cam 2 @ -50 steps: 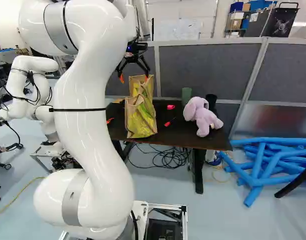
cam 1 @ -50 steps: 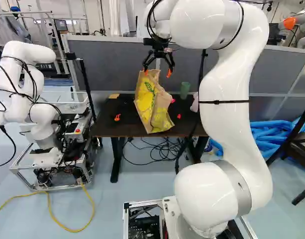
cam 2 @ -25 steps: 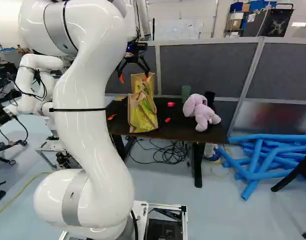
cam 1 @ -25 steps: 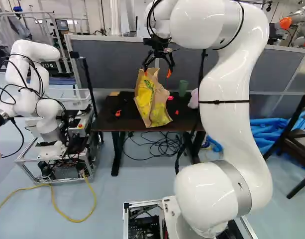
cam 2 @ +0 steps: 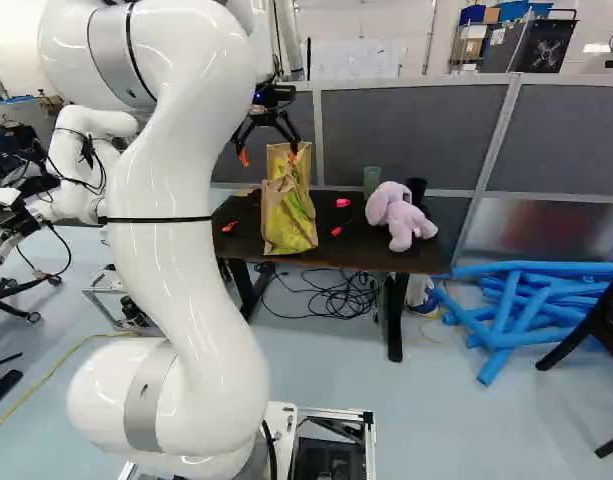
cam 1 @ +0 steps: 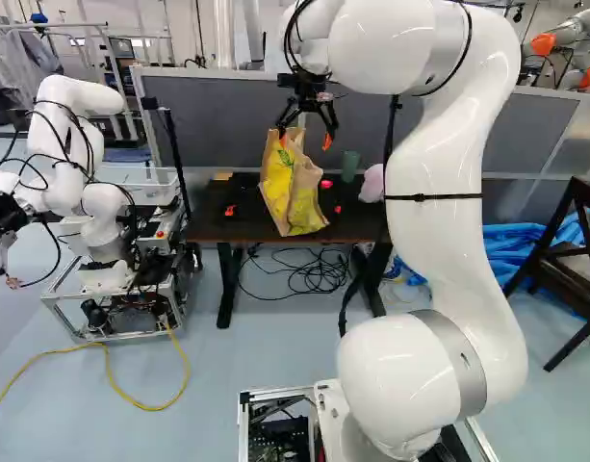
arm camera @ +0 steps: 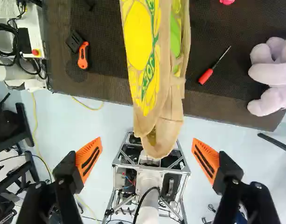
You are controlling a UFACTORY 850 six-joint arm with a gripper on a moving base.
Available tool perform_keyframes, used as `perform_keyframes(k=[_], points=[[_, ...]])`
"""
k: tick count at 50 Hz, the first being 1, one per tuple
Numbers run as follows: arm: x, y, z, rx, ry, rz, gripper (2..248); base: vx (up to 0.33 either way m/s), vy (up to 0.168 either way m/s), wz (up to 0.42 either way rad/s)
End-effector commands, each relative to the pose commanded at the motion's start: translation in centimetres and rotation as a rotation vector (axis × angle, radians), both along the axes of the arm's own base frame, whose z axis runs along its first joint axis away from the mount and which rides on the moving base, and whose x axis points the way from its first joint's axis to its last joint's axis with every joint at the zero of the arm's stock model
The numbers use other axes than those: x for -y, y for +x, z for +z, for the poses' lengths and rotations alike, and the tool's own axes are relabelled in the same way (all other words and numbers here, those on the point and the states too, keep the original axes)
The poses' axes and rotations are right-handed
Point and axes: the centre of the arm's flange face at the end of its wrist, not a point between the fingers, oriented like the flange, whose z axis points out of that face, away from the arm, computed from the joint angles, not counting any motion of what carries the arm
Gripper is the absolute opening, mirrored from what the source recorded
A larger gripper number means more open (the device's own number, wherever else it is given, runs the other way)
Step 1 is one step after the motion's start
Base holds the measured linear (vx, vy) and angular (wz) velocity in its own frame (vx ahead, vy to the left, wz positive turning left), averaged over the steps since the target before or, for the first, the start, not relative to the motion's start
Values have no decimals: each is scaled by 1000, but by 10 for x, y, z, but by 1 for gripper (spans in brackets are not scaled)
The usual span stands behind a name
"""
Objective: Pick up the bag on the ground and place it on the table
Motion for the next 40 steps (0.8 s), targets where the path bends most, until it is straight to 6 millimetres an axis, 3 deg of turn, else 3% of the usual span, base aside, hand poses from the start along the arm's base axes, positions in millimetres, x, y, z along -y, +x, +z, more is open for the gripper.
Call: perform_keyframes(k=[40], points=[[0, 0, 0, 0, 0, 0, 247, -121, -3, 4]])
